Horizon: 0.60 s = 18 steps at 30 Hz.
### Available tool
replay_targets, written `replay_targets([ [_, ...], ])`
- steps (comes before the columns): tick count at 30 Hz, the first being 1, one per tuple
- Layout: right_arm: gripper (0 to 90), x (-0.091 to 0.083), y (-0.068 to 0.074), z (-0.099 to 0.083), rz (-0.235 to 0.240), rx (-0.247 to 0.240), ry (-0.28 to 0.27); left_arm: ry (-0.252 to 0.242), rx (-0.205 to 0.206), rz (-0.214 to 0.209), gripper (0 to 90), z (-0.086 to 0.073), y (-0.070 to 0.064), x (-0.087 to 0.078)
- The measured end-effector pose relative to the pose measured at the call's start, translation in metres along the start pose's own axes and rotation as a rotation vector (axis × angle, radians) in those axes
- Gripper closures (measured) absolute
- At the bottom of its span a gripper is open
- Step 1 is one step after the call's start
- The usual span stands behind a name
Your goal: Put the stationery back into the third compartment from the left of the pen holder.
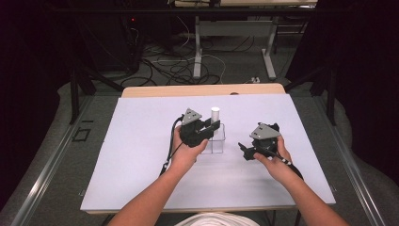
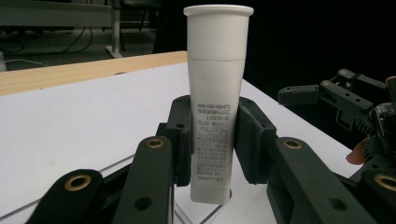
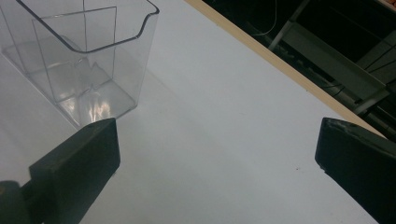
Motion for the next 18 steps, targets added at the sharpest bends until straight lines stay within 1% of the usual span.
replay_targets([
  [2,0.0,0.0,0.0,-0.002,0.003,0.026,-0.004,0.01,0.0,0.0,70.2,-0.003,-0.001,0.004],
  [3,0.0,0.0,0.0,-0.003,0.001,0.035,-0.012,0.027,0.006,0.002,70.2,-0.005,-0.001,0.005],
  [5,0.0,0.0,0.001,-0.004,0.014,0.055,-0.013,0.038,0.002,0.006,70.2,-0.008,-0.001,0.007],
  [7,0.0,0.0,0.002,-0.006,0.011,0.064,-0.017,0.041,0.0,0.01,70.2,-0.01,0.0,0.009],
  [8,0.0,0.0,0.002,-0.006,0.011,0.071,-0.009,0.04,0.0,0.013,70.2,-0.011,0.001,0.01],
  [9,0.0,0.0,0.002,-0.007,0.02,0.077,-0.007,0.048,0.0,0.016,70.3,-0.012,0.001,0.011],
  [10,0.0,0.0,0.003,-0.008,0.023,0.09,-0.003,0.044,-0.004,0.019,70.2,-0.013,0.001,0.012],
  [13,0.0,0.001,0.004,-0.009,0.025,0.102,-0.004,0.047,-0.006,0.029,70.2,-0.017,0.003,0.016],
  [14,0.0,0.001,0.004,-0.009,0.031,0.1,-0.005,0.051,-0.014,0.031,70.2,-0.018,0.003,0.017],
  [15,0.0,0.001,0.005,-0.009,0.033,0.108,-0.003,0.051,-0.008,0.033,70.2,-0.019,0.004,0.018],
  [16,0.0,0.0,0.006,-0.009,0.038,0.105,0.006,0.052,-0.007,0.036,70.2,-0.02,0.004,0.018],
  [17,0.0,0.001,0.006,-0.009,0.034,0.101,-0.003,0.056,0.0,0.041,70.2,-0.02,0.005,0.019],
  [18,0.0,0.001,0.006,-0.009,0.033,0.098,-0.003,0.06,-0.004,0.043,70.2,-0.021,0.005,0.019],
])
Point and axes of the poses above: each handheld gripper's, and its own axes: x roughly forward along the jaws, z roughly out of its top, y roughly to its left, the point moved 5 cm from there along x, roughly forward along the jaws, and after that the axes turned 10 degrees about -x, right-handed, at the moved point
